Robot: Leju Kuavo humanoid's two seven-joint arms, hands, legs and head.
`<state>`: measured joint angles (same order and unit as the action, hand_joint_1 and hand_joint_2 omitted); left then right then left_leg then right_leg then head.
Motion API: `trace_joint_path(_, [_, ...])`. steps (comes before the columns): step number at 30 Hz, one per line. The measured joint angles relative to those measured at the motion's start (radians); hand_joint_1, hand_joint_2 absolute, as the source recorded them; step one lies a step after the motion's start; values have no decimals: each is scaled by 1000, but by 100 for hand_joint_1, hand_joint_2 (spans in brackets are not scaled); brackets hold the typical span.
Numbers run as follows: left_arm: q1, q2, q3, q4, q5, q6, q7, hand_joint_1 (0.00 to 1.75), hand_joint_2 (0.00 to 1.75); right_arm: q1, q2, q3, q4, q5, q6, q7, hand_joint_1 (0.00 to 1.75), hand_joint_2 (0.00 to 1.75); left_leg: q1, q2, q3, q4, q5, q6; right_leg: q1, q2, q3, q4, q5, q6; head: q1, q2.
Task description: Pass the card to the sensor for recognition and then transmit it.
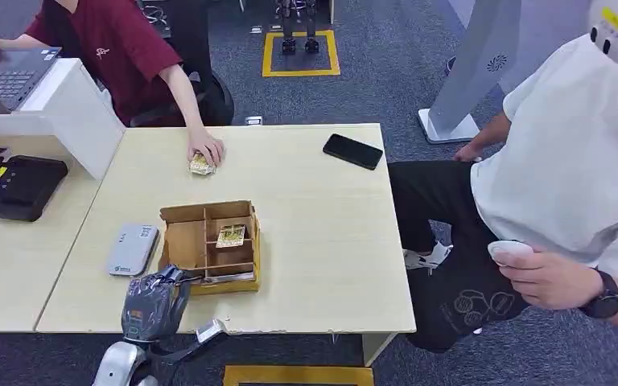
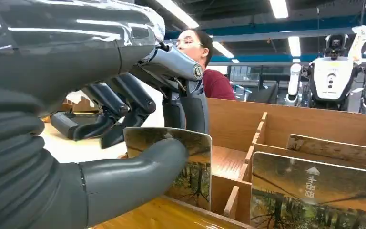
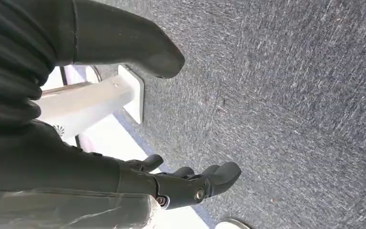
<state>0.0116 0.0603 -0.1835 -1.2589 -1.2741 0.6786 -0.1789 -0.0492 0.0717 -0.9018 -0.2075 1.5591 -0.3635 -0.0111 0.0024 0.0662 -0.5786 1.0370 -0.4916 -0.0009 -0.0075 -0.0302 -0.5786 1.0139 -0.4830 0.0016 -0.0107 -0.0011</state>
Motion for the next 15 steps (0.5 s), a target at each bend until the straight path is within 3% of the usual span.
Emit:
trace_joint_path(11, [-1,3,0,-5,24,4,-26,175,175,-2,0,-8,0,7,0,-1,0,175,0,0,0,0,0,0,0,0,0,0,0,0,0,0])
trace_joint_path(15, [-14,11,3,-62,35,5,-29,175,175,-2,0,-8,0,11,1,-1,0,175,0,0,0,0,0,0,0,0,0,0,0,0,0,0])
